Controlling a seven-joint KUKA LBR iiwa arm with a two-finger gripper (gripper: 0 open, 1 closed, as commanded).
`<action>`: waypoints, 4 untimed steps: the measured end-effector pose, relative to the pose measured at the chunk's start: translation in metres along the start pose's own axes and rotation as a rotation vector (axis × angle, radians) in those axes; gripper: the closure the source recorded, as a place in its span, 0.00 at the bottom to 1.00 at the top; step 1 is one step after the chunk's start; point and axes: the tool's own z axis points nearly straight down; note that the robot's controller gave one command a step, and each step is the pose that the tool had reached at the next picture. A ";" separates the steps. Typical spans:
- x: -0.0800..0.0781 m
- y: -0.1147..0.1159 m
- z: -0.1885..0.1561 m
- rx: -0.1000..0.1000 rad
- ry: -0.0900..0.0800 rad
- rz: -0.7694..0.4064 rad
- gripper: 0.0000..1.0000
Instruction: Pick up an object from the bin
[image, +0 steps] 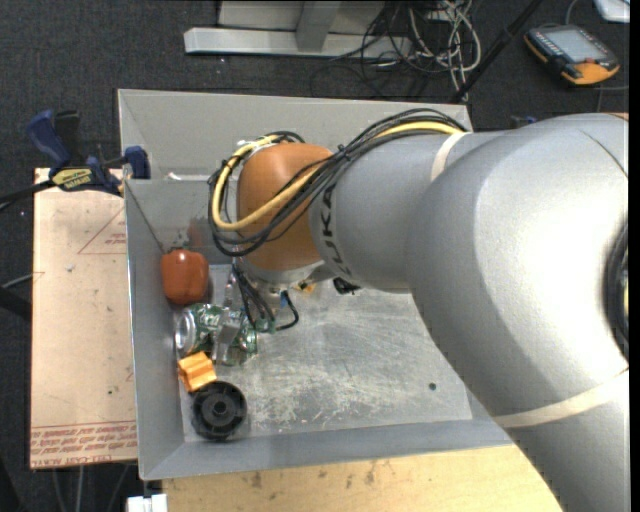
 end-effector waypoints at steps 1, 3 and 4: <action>0.000 0.000 0.000 0.000 0.000 0.000 1.00; 0.001 0.000 -0.008 0.006 0.009 -0.002 1.00; 0.003 -0.001 -0.015 0.012 0.017 -0.002 1.00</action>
Offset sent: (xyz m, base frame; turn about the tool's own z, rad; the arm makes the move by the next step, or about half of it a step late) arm 0.0001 -0.0001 0.0252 -0.0002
